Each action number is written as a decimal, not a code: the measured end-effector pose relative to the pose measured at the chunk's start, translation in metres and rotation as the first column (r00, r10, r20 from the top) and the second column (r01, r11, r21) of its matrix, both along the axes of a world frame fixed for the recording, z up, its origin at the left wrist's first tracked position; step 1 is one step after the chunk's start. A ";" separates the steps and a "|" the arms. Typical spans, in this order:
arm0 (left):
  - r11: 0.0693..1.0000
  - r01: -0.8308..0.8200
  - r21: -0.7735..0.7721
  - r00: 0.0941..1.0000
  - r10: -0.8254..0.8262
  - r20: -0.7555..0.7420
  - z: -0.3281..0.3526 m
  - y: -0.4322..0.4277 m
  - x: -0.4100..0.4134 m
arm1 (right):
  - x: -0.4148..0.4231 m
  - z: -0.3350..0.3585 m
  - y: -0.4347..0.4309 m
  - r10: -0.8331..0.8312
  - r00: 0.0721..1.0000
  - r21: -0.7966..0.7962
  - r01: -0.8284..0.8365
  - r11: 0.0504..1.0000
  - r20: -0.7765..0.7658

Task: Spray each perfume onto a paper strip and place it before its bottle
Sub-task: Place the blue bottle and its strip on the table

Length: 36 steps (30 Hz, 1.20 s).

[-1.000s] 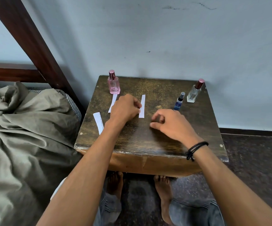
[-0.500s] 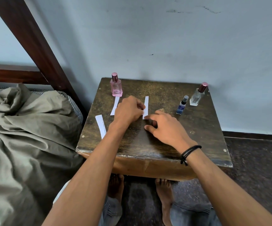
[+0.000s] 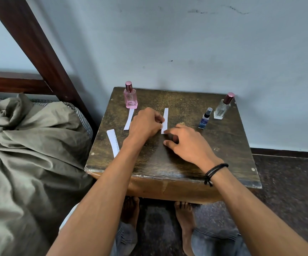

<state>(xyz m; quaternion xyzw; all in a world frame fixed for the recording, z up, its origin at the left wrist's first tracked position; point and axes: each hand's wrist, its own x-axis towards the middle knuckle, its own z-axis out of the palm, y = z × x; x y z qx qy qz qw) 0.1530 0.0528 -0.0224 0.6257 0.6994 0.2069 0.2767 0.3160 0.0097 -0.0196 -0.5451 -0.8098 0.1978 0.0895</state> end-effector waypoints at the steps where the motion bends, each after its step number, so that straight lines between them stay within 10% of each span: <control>1: 1.000 0.000 -0.001 1.000 0.000 0.001 0.000 0.000 0.000 | 0.001 0.001 -0.001 -0.003 1.000 0.000 0.003 1.000 -0.006; 19: 1.000 -0.013 -0.015 0.997 0.014 0.074 0.006 0.001 -0.007 | 0.060 0.020 0.011 -0.274 0.959 -0.377 0.282 0.882 0.074; 36: 1.000 -0.012 -0.015 1.000 0.012 0.010 0.004 0.001 -0.003 | 0.077 0.010 0.024 -0.544 0.808 -0.206 0.506 0.837 -0.225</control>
